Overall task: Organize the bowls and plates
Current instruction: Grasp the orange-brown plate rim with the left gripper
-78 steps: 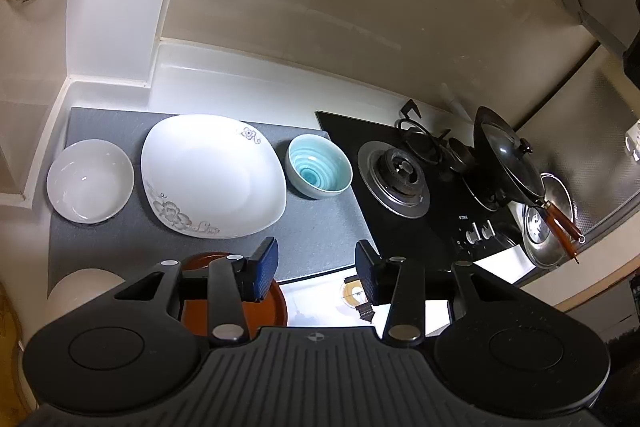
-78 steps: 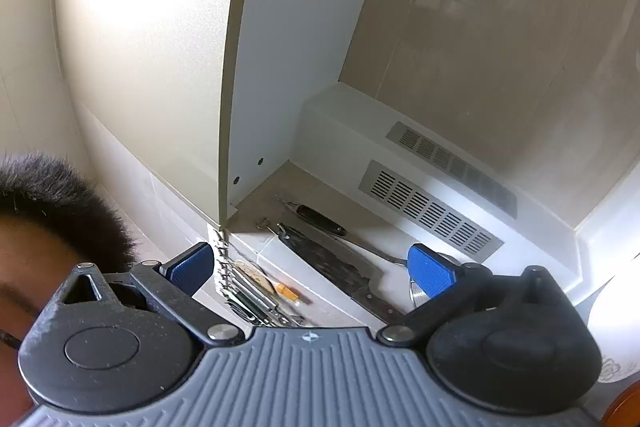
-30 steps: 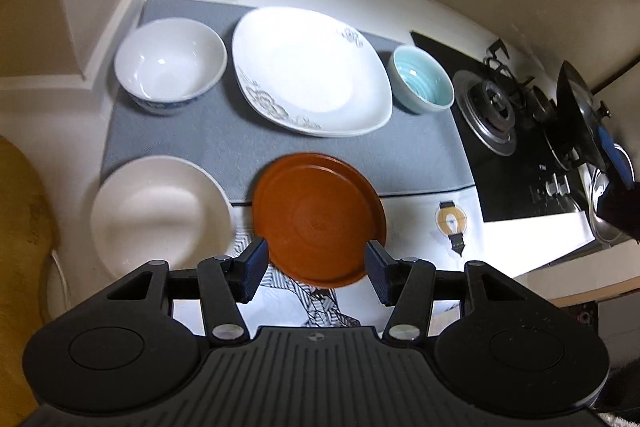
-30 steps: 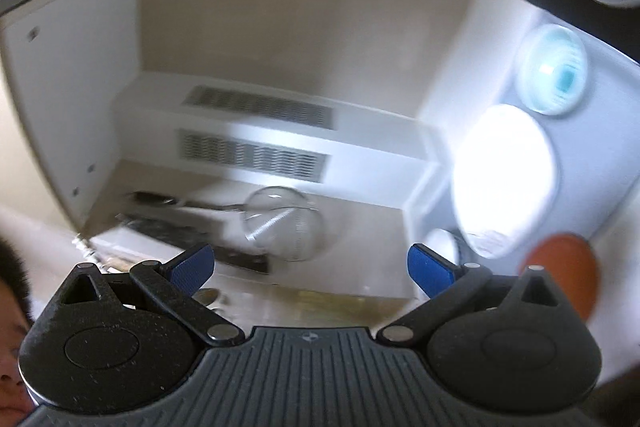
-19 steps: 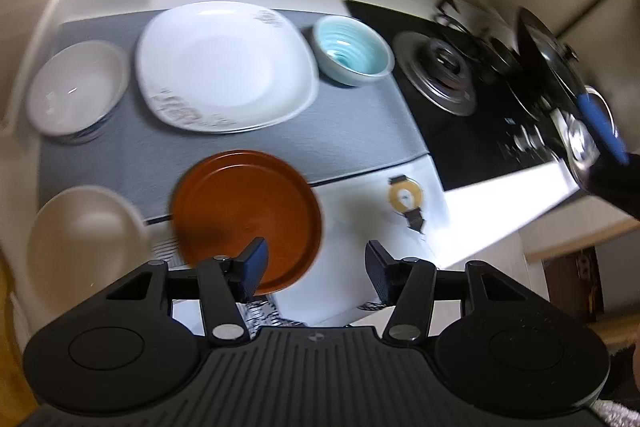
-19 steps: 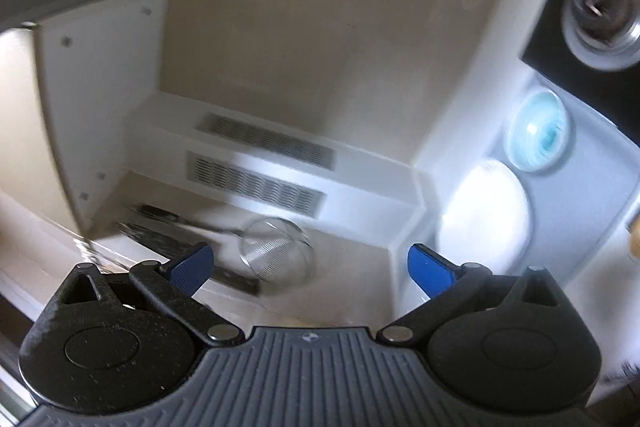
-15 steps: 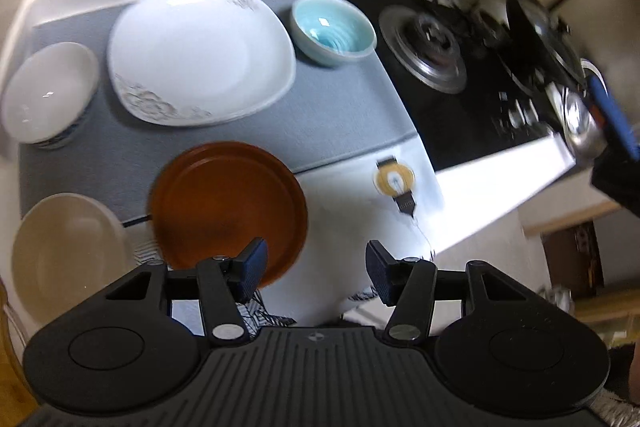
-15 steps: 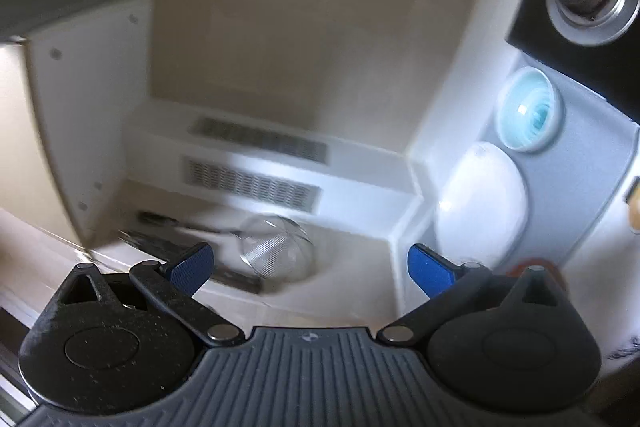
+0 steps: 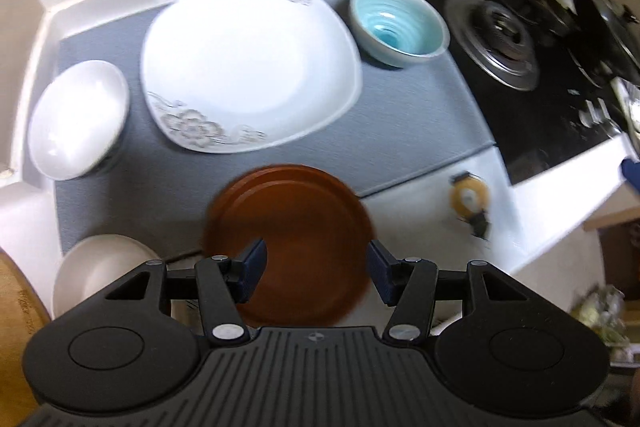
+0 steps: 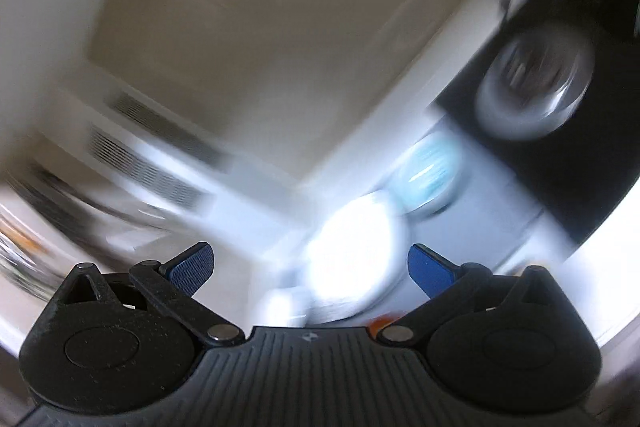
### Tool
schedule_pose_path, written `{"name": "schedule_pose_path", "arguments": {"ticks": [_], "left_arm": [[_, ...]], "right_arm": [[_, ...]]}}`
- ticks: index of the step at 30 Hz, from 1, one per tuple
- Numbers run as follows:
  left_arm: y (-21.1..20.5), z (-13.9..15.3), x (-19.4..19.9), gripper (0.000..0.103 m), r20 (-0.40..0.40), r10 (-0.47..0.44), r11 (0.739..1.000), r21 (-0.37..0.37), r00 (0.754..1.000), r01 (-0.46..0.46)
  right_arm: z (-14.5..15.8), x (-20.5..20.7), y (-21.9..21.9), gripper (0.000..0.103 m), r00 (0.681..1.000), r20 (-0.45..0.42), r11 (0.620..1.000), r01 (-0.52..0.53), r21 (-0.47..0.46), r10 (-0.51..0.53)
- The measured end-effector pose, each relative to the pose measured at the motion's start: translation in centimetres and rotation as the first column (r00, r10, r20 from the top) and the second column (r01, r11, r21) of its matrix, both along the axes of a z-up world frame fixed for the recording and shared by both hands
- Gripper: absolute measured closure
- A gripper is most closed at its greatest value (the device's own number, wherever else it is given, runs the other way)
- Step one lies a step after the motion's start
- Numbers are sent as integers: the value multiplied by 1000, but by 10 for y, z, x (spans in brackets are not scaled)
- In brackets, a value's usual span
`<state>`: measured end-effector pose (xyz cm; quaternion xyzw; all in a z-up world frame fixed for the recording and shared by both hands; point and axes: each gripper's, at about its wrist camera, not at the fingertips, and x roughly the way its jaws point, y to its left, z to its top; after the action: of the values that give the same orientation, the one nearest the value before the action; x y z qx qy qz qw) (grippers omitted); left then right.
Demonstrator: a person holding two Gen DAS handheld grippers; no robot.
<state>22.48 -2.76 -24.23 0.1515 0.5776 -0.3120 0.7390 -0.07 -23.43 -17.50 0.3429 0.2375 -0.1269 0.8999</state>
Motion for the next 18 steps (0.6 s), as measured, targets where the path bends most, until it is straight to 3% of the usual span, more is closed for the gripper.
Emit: {"name": "schedule_pose_path", "arguments": {"ticks": [2,4,7,10,18], "left_arm": [[3,-9,-1,45,44,7,1000,21,999,-8],[10,-16,-1,46,65,42,999,29,997,-44],[20,-29,1,47,25,102,995,14,995,-102],[27,-38,4,48,9,157,988,6,988,-157],[39,-56,18,50,4,235,972,19,972,-235]], "right_arm": [[-11,25,20,0,983,-185,958,-56,-282,3],[-33,48,34,0,951,-307,913,-154,-377,34],[-65,71,41,0,915,-380,919,-262,-295,139],[-84,90,52,0,877,-425,893,-360,-270,225],[-113,130,72,0,821,-457,873,-458,-168,343]]}}
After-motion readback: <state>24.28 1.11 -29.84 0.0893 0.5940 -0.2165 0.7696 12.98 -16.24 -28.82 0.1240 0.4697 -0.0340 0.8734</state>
